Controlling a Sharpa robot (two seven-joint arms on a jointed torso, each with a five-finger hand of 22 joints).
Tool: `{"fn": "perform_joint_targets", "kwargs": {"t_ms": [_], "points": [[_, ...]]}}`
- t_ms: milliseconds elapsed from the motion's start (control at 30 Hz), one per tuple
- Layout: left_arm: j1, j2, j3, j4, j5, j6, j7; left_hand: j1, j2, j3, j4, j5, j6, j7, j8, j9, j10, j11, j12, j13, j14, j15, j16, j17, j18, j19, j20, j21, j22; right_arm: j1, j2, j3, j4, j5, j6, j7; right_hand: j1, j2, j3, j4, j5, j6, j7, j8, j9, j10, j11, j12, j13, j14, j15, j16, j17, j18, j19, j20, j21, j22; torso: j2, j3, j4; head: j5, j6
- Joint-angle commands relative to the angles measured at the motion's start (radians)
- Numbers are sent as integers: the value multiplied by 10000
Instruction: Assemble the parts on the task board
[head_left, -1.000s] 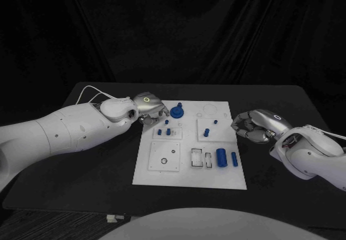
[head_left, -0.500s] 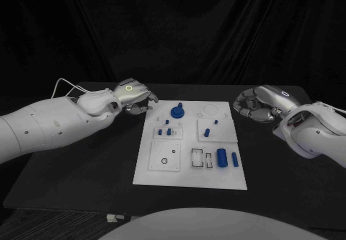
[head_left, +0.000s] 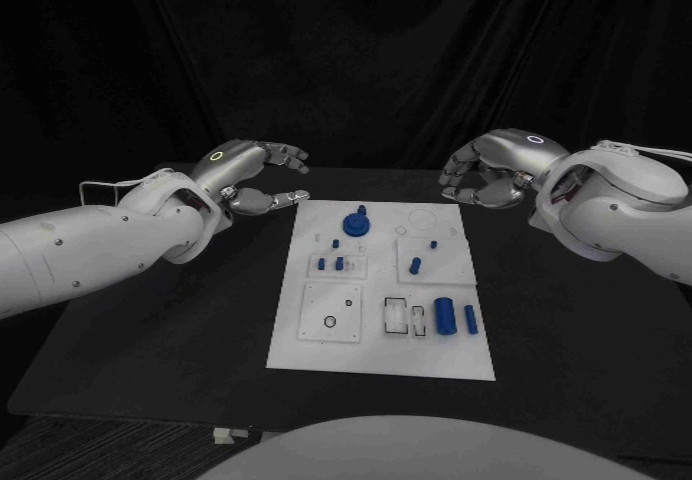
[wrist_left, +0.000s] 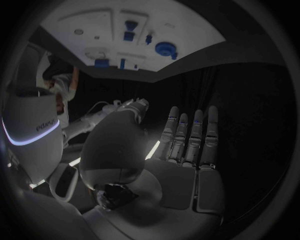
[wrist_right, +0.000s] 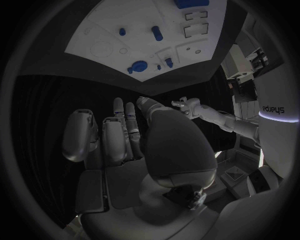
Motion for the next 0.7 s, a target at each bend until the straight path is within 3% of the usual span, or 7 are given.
{"fn": "perform_joint_targets", "kwargs": {"t_ms": [33, 133, 267, 333, 533, 600, 700], "points": [[20, 41, 8, 59, 7655, 2638, 3085, -631, 545, -982, -62, 817, -852, 29, 253, -304, -2895, -115, -537, -904, -3555, -9, -1401, -1743, -338, -2632, 439, -168, -982, 64, 242, -1, -230, -1301, 1411, -639, 10, -178, -398, -49, -561, -84, -197, -464, -138, -711, -34, -522, -489, 143, -163, -162, -168, 218, -164, -129, -380, 1277, 14, -19, 9, -19, -2], [-36, 36, 6, 111, 9358, 3774, 3613, -769, 677, -1988, -28, 45, -1939, -257, -56, -619, -4347, -387, -652, -1361, -5356, -82, -1663, -2887, -372, -4766, 473, -321, -4706, 67, 429, -1, -389, -1836, 1693, -676, 95, -278, -792, -64, -650, -333, -389, -827, -250, -1340, -104, -696, -700, 63, -207, -204, -218, 232, -228, -153, -531, 1253, 5, -44, 18, -32, -2], [-209, -30, 4, 274, 10568, 4769, 4036, -724, 959, -2924, -12, -454, -3696, -532, -179, -1077, -4906, -636, -662, -1570, -5880, -284, -1798, -3374, -252, -5312, 408, -501, -6549, 40, 587, -2, -508, -2416, 1880, -683, 438, -288, -1285, -25, -147, -526, -667, -1217, -383, -1995, -180, -655, -915, -86, -238, -294, -334, 268, -344, -183, -817, 1212, -11, -74, 49, -107, -2], [-341, -73, 3, 397, 11216, 5338, 4240, -703, 1177, -3379, -18, -575, -4671, -649, -265, -1354, -5144, -748, -611, -1676, -6057, -388, -1855, -3567, -229, -5730, 364, -629, -8552, 17, 677, -2, -578, -2744, 1943, -664, 596, -309, -1449, 29, -111, -476, -706, -1294, -406, -2222, -208, -596, -989, -176, -226, -297, -354, 285, -429, -174, -962, 1204, -12, -80, 53, -116, -2], [-685, -190, 1, 765, 12679, 6313, 4446, -1108, 1852, -4072, -31, -892, -6508, -770, -406, -1569, -5729, -881, -592, -1790, -6198, -536, -1927, -3714, 188, -5856, -111, -674, -9406, -148, 836, -2, -748, -3233, 2097, -536, 940, -354, -1689, 256, -176, -350, -811, -1417, -438, -2676, -333, -546, -1215, -242, -295, -226, -318, 313, -494, -216, -1117, 1226, 37, -123, 51, -155, -2], [-778, -227, 0, 859, 12971, 6510, 4455, -1192, 2001, -4266, -28, -963, -6801, -884, -431, -1589, -5914, -999, -606, -1811, -6198, -624, -1927, -3714, 343, -5874, -219, -683, -9576, -231, 850, -2, -787, -3300, 2138, -480, 1182, -311, -1666, 273, 210, -301, -782, -1468, -452, -2857, -329, -531, -1331, -223, -310, -161, -258, 311, -477, -237, -1127, 1249, 46, -127, 53, -194, -2], [-902, -293, 0, 955, 13212, 6644, 4456, -1261, 2113, -4446, -33, -1129, -7141, -1125, -456, -1616, -6134, -1244, -633, -1835, -6198, -787, -1927, -3714, 460, -5897, -267, -703, -9841, -350, 872, -2, -862, -3357, 2090, -367, 1428, -221, -1548, 184, 1455, -290, -767, -1605, -502, -2893, -312, -364, -1491, -155, -318, -26, -121, 311, -423, -273, -1126, 1296, 49, -139, 68, -220, -2]]}}
